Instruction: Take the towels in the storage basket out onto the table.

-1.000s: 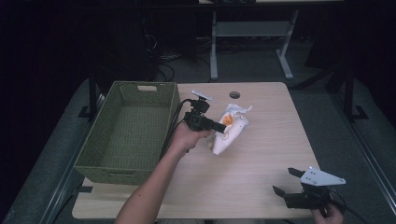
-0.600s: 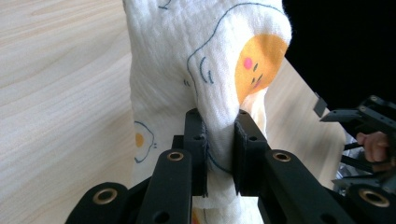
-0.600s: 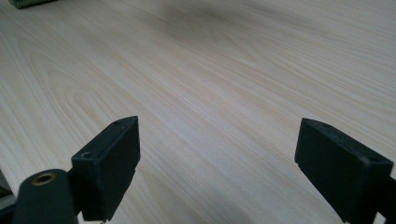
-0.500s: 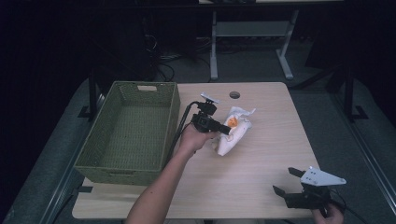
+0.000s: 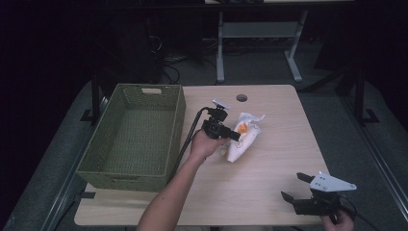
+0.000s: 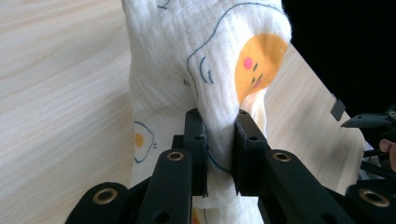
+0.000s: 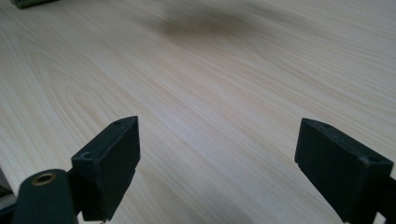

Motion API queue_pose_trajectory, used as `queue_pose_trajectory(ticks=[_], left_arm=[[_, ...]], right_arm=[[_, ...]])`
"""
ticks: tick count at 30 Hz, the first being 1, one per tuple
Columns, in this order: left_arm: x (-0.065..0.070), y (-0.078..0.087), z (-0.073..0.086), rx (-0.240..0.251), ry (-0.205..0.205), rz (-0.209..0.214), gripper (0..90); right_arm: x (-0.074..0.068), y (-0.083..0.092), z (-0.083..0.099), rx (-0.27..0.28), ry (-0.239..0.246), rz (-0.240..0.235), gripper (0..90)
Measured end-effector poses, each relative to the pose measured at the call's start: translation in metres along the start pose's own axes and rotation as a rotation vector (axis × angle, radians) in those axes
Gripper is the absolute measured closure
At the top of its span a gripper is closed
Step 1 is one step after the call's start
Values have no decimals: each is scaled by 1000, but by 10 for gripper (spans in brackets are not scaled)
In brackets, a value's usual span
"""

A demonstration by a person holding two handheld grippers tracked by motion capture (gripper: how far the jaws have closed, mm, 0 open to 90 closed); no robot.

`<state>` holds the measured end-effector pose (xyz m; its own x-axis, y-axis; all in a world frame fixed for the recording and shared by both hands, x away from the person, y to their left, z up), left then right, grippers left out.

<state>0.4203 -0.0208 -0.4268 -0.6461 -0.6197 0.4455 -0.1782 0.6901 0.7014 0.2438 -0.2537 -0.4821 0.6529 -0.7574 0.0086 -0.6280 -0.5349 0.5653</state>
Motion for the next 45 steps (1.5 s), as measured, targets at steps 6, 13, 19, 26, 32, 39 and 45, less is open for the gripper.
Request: queue_pose_trajectory(ticks=[6,13,19,26,32,39,45], left_arm=[[0,-9,2,-16,-8,-14,784],[-4,-14,6,-26,-8,-42,784],[-8,-18,9,-42,-9,-50,777],[-12,-23,14,-58,-12,-82,711],[-10,-21,16,-45,-16,-86,677],[-5,-15,18,-29,-38,-90,655],[4,-7,23,-1,-58,-74,655]], right_arm=[[0,-1,0,2,3,-2,138],[1,-1,0,0,9,1,138],[1,-1,0,-2,6,1,138],[1,0,1,-3,-1,-1,139],[0,-1,1,-9,2,2,138],[1,-1,0,-11,4,6,139],[1,-2,1,-16,10,7,139]])
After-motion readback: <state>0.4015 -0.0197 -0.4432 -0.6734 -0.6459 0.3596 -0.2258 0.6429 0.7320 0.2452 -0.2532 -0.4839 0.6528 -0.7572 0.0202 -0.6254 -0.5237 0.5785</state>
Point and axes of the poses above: each handheld gripper's, and its own axes: y roughly backward along the jaws, z roughly out of its underside, x roughly to its right, the point moved 6 cm from there along -y, roughly forward along the jaws
